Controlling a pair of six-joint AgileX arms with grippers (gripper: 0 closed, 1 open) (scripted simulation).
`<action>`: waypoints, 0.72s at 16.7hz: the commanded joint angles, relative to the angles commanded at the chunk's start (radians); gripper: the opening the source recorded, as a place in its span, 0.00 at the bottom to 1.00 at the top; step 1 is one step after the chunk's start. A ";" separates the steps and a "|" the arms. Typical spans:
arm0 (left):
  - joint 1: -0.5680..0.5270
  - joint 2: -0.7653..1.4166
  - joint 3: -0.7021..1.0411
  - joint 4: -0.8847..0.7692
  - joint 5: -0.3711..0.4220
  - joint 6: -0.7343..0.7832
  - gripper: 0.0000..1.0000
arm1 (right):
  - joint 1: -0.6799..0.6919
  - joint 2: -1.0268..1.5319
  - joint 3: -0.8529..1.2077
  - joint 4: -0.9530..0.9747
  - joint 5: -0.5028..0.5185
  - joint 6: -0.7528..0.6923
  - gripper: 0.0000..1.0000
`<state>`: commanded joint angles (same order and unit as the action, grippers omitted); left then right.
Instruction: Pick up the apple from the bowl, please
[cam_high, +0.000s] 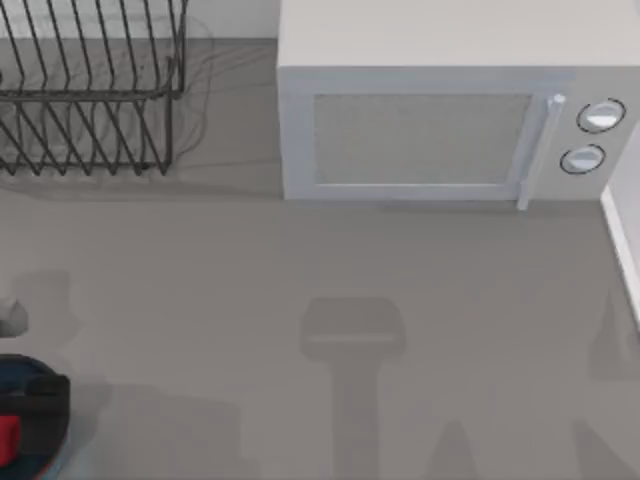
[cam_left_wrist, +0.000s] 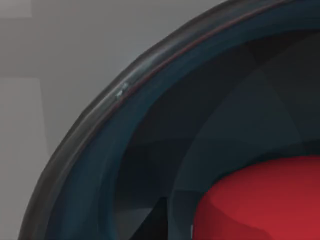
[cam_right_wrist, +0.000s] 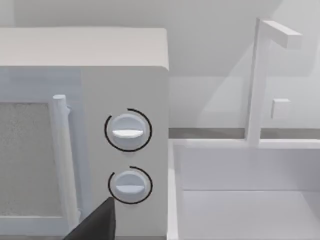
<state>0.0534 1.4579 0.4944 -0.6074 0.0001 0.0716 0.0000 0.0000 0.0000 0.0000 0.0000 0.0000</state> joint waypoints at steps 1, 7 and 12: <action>0.000 0.000 0.000 0.000 0.000 0.000 0.62 | 0.000 0.000 0.000 0.000 0.000 0.000 1.00; 0.000 0.000 0.000 0.000 0.000 0.000 0.17 | 0.000 0.000 0.000 0.000 0.000 0.000 1.00; 0.000 0.000 0.000 0.000 0.000 0.000 0.00 | 0.000 0.000 0.000 0.000 0.000 0.000 1.00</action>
<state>0.0534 1.4579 0.4944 -0.6074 0.0001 0.0716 0.0000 0.0000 0.0000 0.0000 0.0000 0.0000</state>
